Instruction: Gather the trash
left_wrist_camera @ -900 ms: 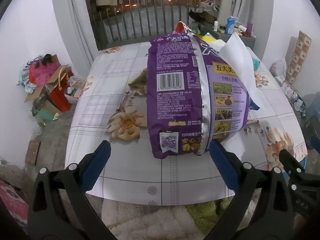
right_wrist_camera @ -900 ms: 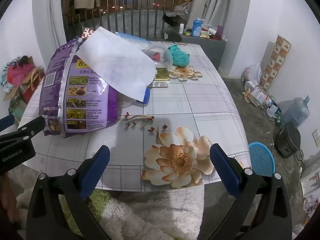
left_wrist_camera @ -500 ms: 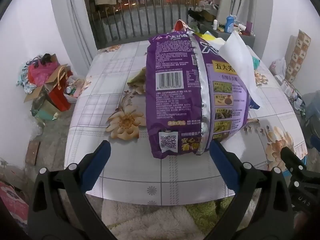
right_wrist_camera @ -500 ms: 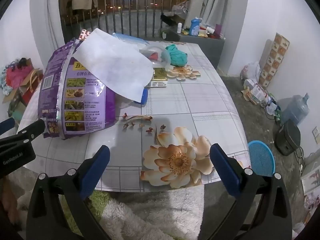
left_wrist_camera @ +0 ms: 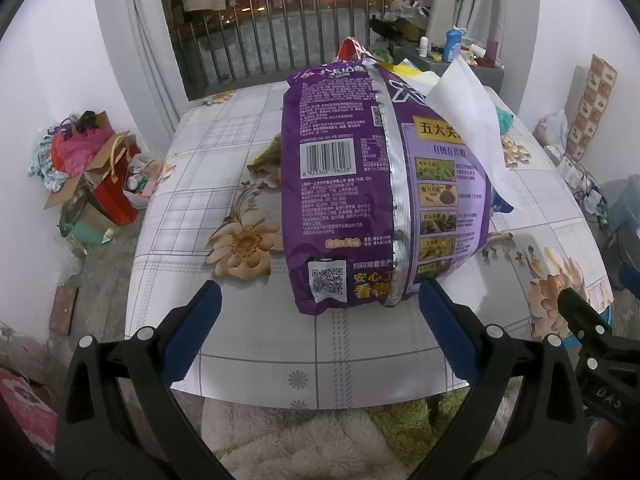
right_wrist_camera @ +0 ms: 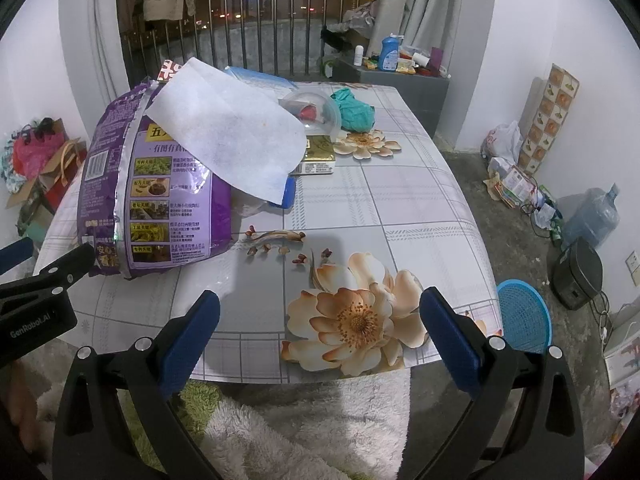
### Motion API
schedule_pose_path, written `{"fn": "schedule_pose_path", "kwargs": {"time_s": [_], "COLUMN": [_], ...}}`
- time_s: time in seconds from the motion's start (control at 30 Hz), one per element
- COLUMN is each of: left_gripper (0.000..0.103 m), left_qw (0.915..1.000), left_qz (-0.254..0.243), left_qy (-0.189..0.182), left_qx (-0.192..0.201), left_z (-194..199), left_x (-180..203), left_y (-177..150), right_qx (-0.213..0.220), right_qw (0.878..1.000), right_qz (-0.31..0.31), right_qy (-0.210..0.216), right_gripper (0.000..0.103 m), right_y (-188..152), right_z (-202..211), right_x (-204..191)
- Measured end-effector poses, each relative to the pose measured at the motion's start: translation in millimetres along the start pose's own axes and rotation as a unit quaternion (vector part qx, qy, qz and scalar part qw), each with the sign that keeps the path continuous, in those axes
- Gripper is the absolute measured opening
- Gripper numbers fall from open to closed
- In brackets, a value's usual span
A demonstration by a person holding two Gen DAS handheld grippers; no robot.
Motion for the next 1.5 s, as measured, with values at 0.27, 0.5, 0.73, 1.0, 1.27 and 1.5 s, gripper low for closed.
{"fn": "schedule_pose_path", "kwargs": {"time_s": [0.27, 0.5, 0.73, 1.0, 1.27, 1.5], "left_gripper": [0.094, 0.094, 0.094, 0.094, 0.094, 0.094], "left_qw": [1.0, 1.0, 1.0, 1.0, 1.0, 1.0], "left_qz": [0.0, 0.0, 0.0, 0.0, 0.0, -0.001], "left_qy": [0.0, 0.002, 0.002, 0.003, 0.004, 0.004], "left_qx": [-0.001, -0.003, -0.002, -0.003, -0.003, -0.004], "left_z": [-0.1, 0.0, 0.0, -0.4, -0.7, -1.8], "left_x": [0.4, 0.4, -0.2, -1.0, -1.5, -2.5], "left_y": [-0.3, -2.7, -4.6, -4.1, -4.9, -5.7], "right_qx": [0.0, 0.0, -0.001, -0.001, -0.002, -0.002], "right_qw": [1.0, 1.0, 1.0, 1.0, 1.0, 1.0], "right_qz": [-0.001, -0.001, -0.002, -0.003, -0.005, -0.005], "right_qy": [0.001, 0.002, 0.003, 0.004, 0.005, 0.005], "right_gripper": [0.098, 0.098, 0.098, 0.097, 0.097, 0.098], "right_y": [0.1, -0.8, -0.8, -1.2, -1.3, -1.4], "right_z": [0.1, -1.5, -1.6, -2.1, -2.9, -2.6], "right_x": [-0.2, -2.6, -2.2, -2.1, -2.1, -1.8]}}
Point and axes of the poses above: each gripper's, at about its wrist camera, not at the fingertips, and z roughly against the way its jaws point, x to its right, y to its top, the point moved 5 cm from there along -z, roughly the way its jaws point, and after that the axes turned 5 degrees about y, right-handed, at the moved point
